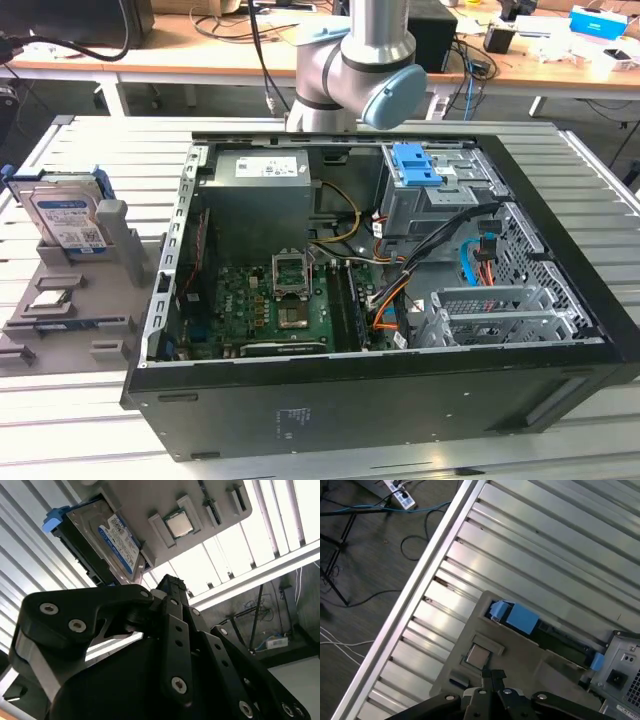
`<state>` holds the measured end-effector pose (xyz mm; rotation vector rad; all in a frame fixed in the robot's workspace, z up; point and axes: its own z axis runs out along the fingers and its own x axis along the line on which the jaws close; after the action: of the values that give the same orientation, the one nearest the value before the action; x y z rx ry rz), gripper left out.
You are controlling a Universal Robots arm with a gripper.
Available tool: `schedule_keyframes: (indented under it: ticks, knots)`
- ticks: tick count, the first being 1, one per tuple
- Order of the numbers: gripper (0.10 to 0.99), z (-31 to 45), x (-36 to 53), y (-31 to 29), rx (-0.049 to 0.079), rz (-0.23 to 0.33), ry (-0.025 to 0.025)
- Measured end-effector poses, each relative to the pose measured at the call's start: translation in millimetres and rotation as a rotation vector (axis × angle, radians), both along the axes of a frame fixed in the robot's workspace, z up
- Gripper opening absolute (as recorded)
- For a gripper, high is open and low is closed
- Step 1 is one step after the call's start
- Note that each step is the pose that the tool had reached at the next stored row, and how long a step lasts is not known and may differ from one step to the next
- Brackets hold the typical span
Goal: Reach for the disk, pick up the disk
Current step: 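Pick up the disk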
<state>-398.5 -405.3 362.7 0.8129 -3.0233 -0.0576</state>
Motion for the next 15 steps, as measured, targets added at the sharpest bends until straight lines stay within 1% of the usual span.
schedule_keyframes:
  ticks: [3,5,7,8,10,15]
  knots:
    - [0.106,0.0,0.0,0.0,0.0,0.054,0.0]
    - [0.106,0.0,0.0,0.0,0.0,0.079,0.0]
    - [0.106,0.0,0.0,0.0,0.0,0.152,0.0]
    - [0.106,0.0,0.0,0.0,0.0,0.163,0.0]
    - [0.106,0.0,0.0,0.0,0.0,0.205,0.0]
    - [0.106,0.0,0.0,0.0,0.0,0.285,0.0]
